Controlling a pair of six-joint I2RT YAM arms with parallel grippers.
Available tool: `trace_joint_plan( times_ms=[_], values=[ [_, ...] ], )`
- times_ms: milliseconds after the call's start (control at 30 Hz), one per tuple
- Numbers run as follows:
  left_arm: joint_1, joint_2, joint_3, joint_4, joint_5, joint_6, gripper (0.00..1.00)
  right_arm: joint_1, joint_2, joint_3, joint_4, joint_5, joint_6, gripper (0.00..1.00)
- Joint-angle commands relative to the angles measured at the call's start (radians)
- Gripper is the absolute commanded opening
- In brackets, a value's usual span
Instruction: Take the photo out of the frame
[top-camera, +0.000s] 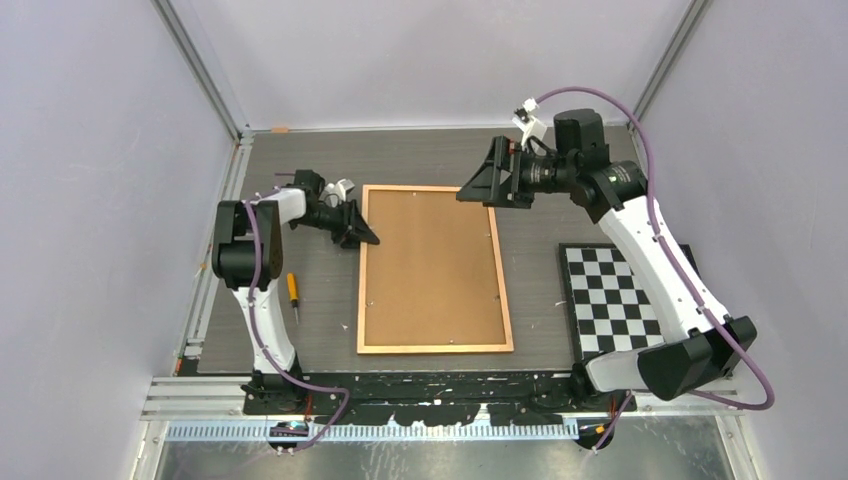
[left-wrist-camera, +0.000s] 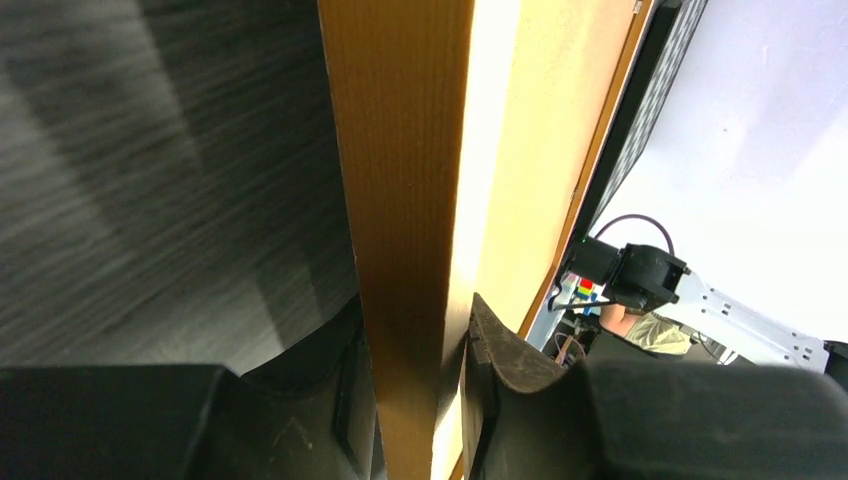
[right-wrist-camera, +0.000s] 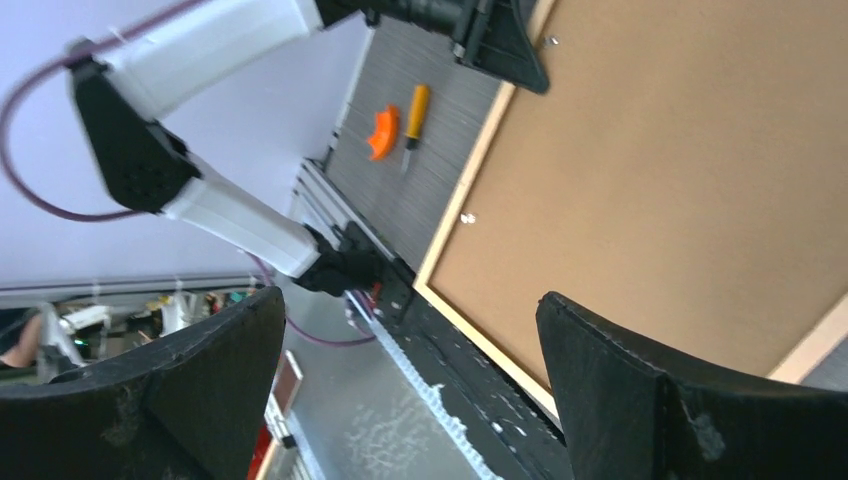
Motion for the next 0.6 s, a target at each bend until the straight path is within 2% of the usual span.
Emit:
trace_joint_plan(
  times_ms=[0, 67, 133, 200, 300, 333, 467, 567],
  values=[
    [0.007, 0.029, 0.050, 0.114, -0.193, -0.023, 0.17, -0.006, 0.010, -0.046, -0.049, 0.025, -0.180, 1.00],
    [0.007, 0.035, 0.061, 0.107, -0.197, -0.030, 0.25, -0.009, 0.009, -0.079, -0.059, 0.057, -0.230, 1.00],
    [0.007, 0.028, 0.068, 0.091, -0.221, -0.030, 0.38, -0.011, 0.006, -0.117, -0.054, 0.084, -0.264, 1.00],
    [0.007, 0.005, 0.080, 0.068, -0.262, -0.009, 0.58, -0.012, 0.000, -0.156, -0.041, 0.107, -0.285, 1.00],
    [0.007, -0.058, 0.115, 0.029, -0.341, 0.023, 0.97, -0.013, -0.010, -0.204, -0.013, 0.115, -0.302, 1.00],
    [0.007, -0.077, 0.135, 0.011, -0.366, 0.032, 0.99, -0.013, -0.011, -0.216, -0.005, 0.116, -0.308, 1.00],
    [0.007, -0.168, 0.244, -0.129, -0.490, 0.114, 1.00, -0.013, -0.006, -0.229, -0.005, 0.118, -0.351, 1.00],
    [0.007, -0.282, 0.287, -0.216, -0.580, 0.243, 1.00, -0.015, -0.009, -0.248, -0.007, 0.133, -0.386, 1.00]
  ],
)
